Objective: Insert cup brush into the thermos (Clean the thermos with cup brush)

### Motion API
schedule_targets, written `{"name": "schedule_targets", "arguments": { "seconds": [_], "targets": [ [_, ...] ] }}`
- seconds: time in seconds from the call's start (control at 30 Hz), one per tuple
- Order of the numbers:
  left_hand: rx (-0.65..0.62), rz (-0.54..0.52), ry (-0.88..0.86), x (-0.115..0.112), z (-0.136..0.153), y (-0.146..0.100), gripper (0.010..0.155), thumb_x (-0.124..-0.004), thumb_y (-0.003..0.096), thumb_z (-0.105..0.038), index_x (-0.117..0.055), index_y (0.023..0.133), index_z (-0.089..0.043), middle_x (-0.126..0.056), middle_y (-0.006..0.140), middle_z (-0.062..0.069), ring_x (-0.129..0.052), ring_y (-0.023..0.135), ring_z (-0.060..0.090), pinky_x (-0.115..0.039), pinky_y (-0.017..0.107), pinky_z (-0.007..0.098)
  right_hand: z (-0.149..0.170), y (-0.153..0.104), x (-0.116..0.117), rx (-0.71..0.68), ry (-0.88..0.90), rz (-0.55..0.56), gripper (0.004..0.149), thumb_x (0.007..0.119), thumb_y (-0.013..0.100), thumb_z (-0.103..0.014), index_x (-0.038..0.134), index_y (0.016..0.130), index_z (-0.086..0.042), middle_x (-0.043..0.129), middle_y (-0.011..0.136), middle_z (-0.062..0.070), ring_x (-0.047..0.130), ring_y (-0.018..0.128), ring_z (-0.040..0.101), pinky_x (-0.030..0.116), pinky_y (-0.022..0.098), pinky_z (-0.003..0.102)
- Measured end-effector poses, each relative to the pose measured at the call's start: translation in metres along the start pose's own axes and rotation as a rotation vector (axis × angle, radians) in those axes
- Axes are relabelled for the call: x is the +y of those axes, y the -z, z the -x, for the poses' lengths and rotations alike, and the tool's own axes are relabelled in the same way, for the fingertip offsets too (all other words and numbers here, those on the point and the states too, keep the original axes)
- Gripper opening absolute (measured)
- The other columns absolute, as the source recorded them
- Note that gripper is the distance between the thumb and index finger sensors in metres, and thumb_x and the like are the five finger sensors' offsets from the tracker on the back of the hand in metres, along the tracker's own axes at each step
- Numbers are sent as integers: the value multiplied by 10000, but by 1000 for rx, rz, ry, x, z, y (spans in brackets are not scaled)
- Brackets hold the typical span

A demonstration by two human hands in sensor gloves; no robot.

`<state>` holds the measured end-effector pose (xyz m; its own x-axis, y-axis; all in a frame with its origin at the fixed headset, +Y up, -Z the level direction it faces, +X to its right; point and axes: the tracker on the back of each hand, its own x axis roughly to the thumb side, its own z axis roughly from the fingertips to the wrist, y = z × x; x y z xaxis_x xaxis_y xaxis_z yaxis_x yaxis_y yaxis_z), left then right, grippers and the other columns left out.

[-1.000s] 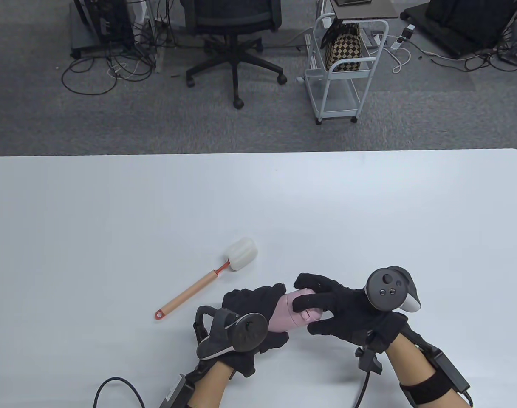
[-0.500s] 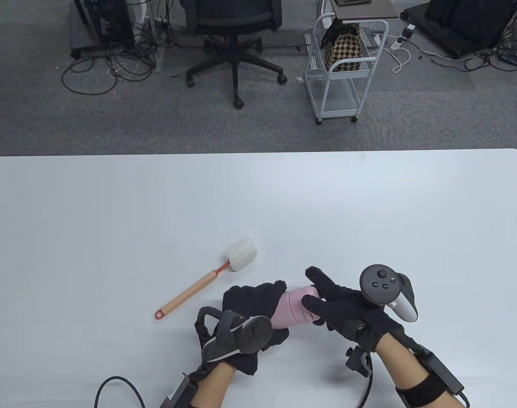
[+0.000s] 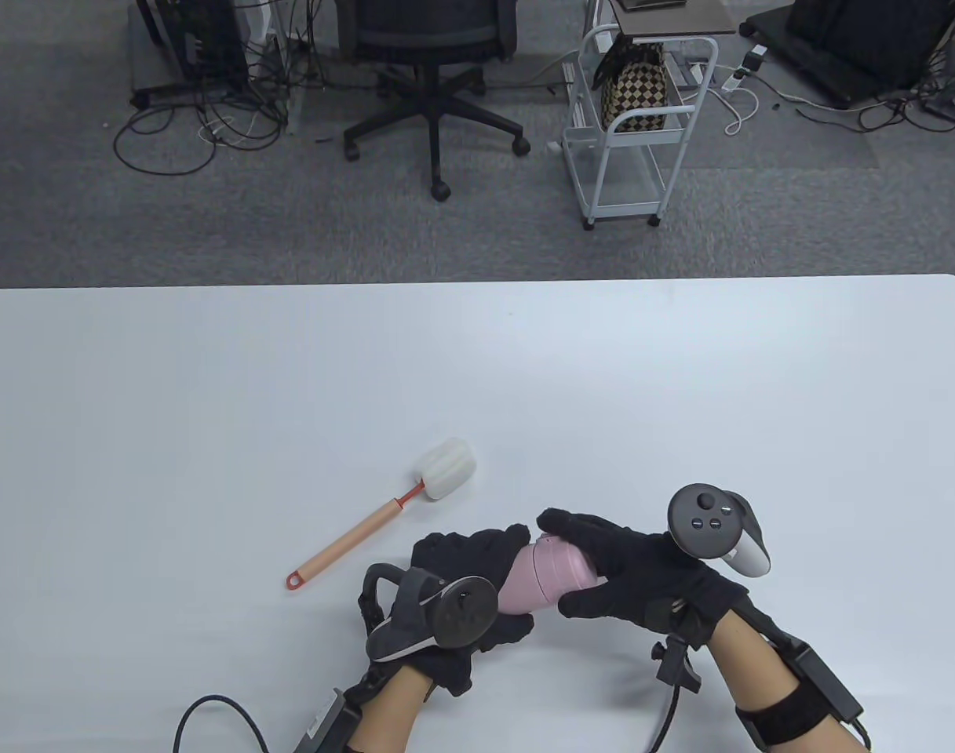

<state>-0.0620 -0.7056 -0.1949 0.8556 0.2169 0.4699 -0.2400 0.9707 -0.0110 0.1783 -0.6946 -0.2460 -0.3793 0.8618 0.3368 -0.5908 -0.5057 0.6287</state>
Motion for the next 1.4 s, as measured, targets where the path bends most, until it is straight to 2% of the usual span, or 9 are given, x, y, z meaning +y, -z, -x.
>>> {"name": "schedule_targets", "arguments": {
  "seconds": [0.2,0.33,0.43,0.57,0.77,0.9,1.0,1.27,1.4],
  "targets": [
    [-2,7,-36,0,3,0,1100,-907,218,-762,-490,1117,-285,-609,1156,70,-745,947,375,-670,671,593,-6,-1,1,-104,-59,-18,733,1016,526,-170,560,1062,-377,492,1172,74,617,1032,460,576,693,674],
    [0,0,-26,0,3,0,1097,-905,223,-760,-489,1118,-281,-605,1157,72,-743,949,378,-669,671,594,0,-2,0,-46,-22,-7,980,902,491,-625,297,1164,-248,274,1203,247,424,1017,695,571,686,688],
    [-3,0,-8,0,2,0,1095,-907,224,-757,-486,1118,-284,-602,1158,68,-739,954,377,-667,672,596,8,-5,0,79,-21,90,1054,673,512,-776,178,1163,-111,285,1173,344,605,901,753,725,627,595],
    [-20,8,22,-2,-3,0,1095,-909,223,-754,-486,1118,-284,-600,1159,65,-736,957,375,-664,674,597,23,-8,-1,292,38,113,1078,474,496,-831,240,1148,-6,647,1041,377,1052,609,429,951,363,308],
    [-48,-3,107,-2,-13,-1,1094,-912,222,-749,-484,1118,-290,-597,1161,62,-731,962,374,-658,677,602,36,-7,5,429,178,-14,1089,397,483,-837,281,1143,21,880,870,240,1106,468,235,953,255,212],
    [-71,-30,159,-1,-19,-2,1095,-914,217,-748,-483,1117,-297,-594,1162,54,-728,965,371,-653,680,604,39,-5,13,461,241,-33,1053,447,511,-822,320,1138,14,923,815,159,1098,454,161,944,239,195],
    [-71,-20,169,-2,-18,-2,1097,-920,206,-747,-485,1114,-310,-598,1162,42,-732,966,370,-657,678,606,41,-2,15,434,334,-64,1009,607,568,-763,316,1126,25,914,821,132,1079,476,146,935,253,211],
    [-48,8,178,-3,-12,-1,1100,-922,202,-752,-493,1113,-310,-601,1160,41,-729,964,373,-655,678,606,26,4,12,274,273,-51,934,865,584,-517,287,1137,-36,582,1061,287,869,772,416,778,534,498],
    [-26,32,145,-4,-6,1,1097,-913,210,-758,-492,1115,-304,-603,1159,48,-734,961,374,-658,678,603,16,6,12,197,191,4,900,968,552,-377,357,1135,-64,487,1098,306,757,843,517,707,600,558]
  ]
}}
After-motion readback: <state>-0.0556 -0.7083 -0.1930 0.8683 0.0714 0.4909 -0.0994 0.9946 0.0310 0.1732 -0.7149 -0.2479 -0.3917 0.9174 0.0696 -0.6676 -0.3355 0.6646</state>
